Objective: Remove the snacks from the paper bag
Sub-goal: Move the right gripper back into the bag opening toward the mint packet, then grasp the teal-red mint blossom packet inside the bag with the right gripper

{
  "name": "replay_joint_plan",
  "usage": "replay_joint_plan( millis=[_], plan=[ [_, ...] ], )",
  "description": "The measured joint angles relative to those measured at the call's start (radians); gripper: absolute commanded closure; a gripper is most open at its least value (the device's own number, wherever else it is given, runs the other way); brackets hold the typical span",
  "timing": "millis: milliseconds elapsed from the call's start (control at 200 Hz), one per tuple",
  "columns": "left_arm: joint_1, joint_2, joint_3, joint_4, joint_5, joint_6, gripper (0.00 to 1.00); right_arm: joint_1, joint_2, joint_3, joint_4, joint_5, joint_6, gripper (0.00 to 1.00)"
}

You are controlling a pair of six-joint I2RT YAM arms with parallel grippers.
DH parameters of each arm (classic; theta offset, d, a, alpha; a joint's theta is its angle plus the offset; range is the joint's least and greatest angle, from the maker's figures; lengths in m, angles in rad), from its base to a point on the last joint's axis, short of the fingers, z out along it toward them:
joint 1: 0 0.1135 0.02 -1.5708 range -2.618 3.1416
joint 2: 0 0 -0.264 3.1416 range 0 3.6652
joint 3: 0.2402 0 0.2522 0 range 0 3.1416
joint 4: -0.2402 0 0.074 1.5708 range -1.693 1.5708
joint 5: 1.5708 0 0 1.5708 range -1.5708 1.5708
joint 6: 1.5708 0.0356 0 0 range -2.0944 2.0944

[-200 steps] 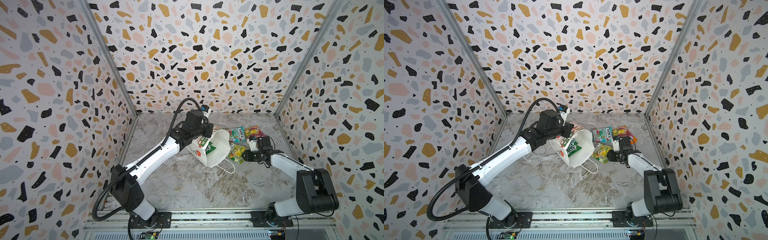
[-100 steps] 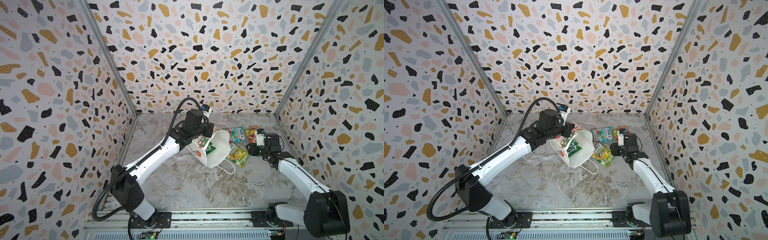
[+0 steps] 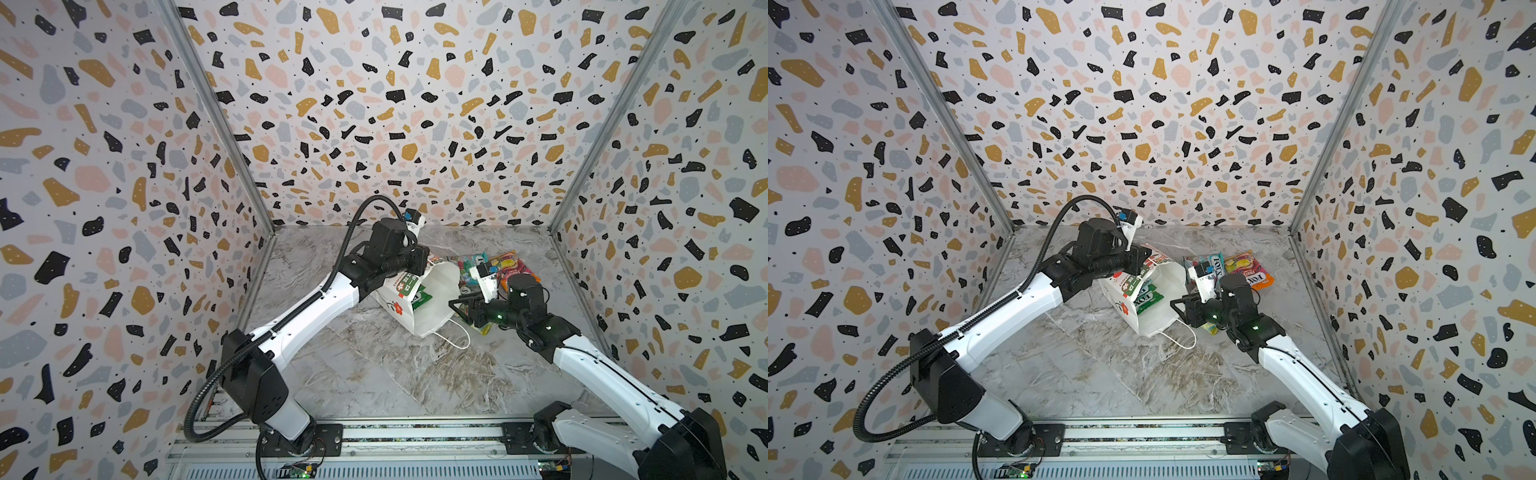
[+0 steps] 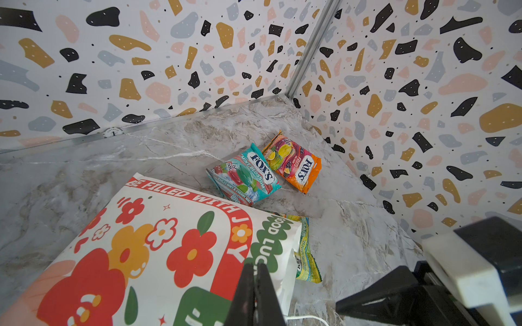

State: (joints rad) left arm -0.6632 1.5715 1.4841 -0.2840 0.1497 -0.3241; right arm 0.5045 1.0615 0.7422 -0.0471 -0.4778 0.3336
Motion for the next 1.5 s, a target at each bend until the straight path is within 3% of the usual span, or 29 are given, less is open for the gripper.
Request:
replay_joint_plan(
  millis=[506, 1001, 1502],
  plan=[
    [0.000, 0.011, 0.002, 0.016, 0.008, -0.018, 1.00, 0.160, 0.219, 0.028, 0.038, 0.046, 0.052, 0.59],
    [-0.002, 0.018, 0.002, 0.022, 0.022, -0.032, 1.00, 0.164, 0.486, 0.172, 0.207, 0.180, 0.291, 0.57],
    [-0.006, 0.023, 0.006, 0.021, 0.026, -0.032, 1.00, 0.164, 0.701, 0.331, 0.253, 0.254, 0.418, 0.54]
  ],
)
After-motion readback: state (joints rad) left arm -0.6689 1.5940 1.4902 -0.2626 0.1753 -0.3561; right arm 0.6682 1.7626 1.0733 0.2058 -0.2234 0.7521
